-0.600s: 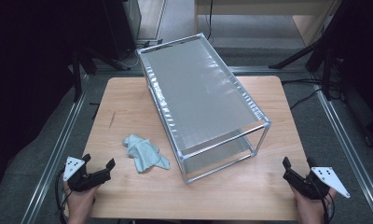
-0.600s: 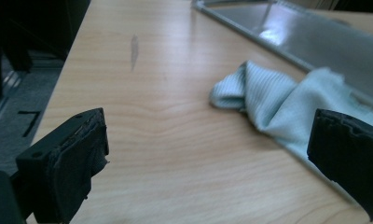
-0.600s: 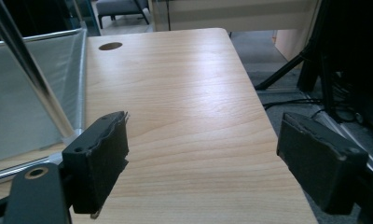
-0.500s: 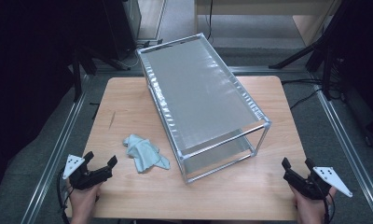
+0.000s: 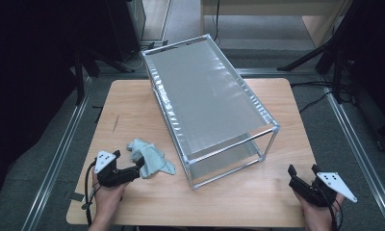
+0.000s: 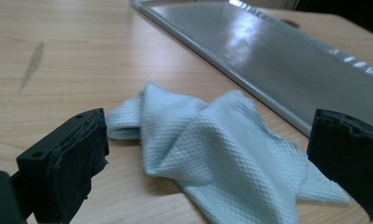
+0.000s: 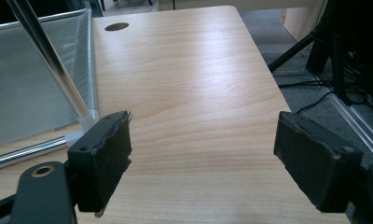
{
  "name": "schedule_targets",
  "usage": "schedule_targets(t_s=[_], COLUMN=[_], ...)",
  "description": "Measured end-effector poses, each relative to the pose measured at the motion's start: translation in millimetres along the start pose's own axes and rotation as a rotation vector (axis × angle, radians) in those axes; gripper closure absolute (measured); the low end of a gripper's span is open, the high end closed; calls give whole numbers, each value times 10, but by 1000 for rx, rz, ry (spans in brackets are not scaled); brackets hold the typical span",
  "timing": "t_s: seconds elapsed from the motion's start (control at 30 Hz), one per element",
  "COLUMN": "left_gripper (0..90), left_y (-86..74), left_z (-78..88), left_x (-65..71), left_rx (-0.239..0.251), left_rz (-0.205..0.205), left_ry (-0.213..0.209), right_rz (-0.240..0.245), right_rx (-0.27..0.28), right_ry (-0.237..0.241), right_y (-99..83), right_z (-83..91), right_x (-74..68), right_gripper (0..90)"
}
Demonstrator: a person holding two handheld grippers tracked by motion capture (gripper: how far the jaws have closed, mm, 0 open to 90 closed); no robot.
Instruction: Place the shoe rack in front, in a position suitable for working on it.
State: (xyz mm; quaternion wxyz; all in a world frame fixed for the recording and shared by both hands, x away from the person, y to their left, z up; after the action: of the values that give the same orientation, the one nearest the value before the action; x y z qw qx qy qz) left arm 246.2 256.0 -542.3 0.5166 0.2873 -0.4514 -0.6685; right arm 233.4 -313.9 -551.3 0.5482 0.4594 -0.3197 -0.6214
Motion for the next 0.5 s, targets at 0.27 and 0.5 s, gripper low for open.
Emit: schedule_targets(t_s=[0.27,0.5], left_gripper=[51,321], left_y=[-9,-60], left_z=[-374,-465], left_x=[151,198], left_rx=[-155,-197], left_rz=[-58,-96], left_ry=[54,55], right_rz=[3,46], right_rx=[-8,-22], right_ry=[-8,12], right_y=[-1,-27], right_z=[-20,2], right_x=[-18,-96], right_gripper=[194,192])
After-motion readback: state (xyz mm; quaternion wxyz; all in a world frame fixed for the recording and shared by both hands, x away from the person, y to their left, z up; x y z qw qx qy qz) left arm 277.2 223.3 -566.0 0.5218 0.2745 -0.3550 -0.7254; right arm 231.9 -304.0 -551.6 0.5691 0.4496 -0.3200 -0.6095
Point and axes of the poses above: each handheld gripper's, and its own axes: z roughly backward along the jaws, y roughly out of its top, x roughly to its right, the point moved 2 cm from there along -z, roughly forward along the jaws, and after that the axes turned 7 degrees about -z, right-handed, at the moved point
